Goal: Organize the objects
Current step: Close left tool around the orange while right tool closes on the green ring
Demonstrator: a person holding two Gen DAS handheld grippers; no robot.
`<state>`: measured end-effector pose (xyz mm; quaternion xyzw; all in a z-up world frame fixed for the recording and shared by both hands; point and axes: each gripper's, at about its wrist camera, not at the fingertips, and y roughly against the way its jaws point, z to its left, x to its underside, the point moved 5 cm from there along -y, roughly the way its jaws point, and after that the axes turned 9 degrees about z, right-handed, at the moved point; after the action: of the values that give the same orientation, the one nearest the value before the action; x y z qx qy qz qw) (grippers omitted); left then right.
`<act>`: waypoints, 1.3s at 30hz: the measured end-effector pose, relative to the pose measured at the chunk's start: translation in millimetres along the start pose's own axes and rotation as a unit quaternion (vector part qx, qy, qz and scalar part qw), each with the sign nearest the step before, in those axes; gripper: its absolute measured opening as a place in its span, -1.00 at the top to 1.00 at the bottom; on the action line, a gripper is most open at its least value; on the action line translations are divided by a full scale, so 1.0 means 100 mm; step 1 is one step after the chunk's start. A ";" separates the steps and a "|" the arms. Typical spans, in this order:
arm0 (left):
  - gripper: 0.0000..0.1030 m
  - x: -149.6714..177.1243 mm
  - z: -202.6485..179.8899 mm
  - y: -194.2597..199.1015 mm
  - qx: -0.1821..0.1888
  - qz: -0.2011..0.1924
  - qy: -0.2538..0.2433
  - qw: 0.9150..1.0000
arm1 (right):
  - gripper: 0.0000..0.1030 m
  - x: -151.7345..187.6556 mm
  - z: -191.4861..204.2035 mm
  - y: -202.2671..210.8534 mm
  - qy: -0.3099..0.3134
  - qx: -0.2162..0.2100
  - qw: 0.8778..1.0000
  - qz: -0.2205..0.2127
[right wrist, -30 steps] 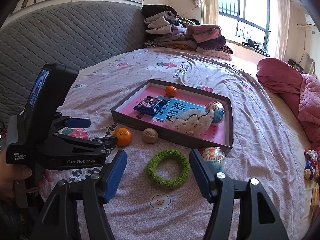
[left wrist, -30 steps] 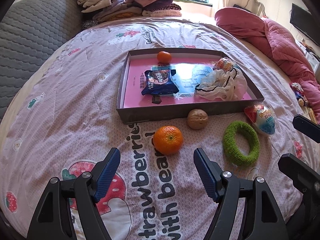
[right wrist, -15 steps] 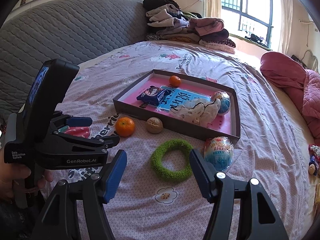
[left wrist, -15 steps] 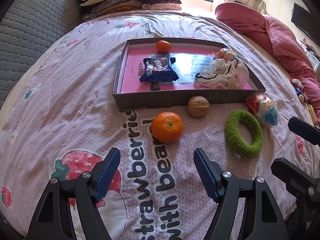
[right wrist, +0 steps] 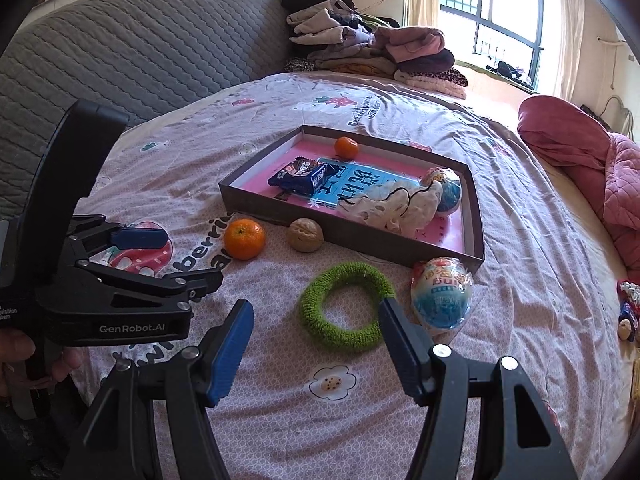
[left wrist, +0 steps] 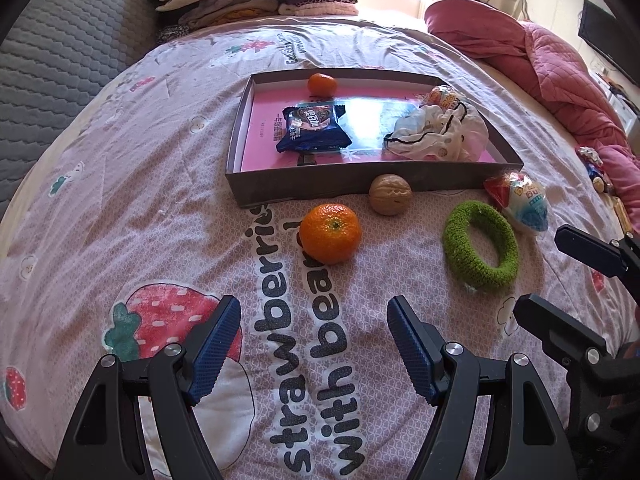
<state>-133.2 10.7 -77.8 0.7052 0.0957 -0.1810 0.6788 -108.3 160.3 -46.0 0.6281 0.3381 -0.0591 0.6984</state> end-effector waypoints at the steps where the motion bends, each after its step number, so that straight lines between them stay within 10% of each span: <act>1: -0.49 0.02 0.00 0.01 -0.002 0.000 -0.002 1.000 | -0.25 0.01 0.01 -0.01 -0.002 0.000 1.000 0.000; 39: -0.49 0.06 0.04 -0.10 0.008 0.001 -0.008 1.000 | -0.25 0.08 0.03 -0.27 -0.004 0.006 1.000 0.028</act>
<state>-132.1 7.1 -89.7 0.7091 0.0880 -0.1869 0.6741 -114.4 154.9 -72.8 0.6411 0.3169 -0.0437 0.6976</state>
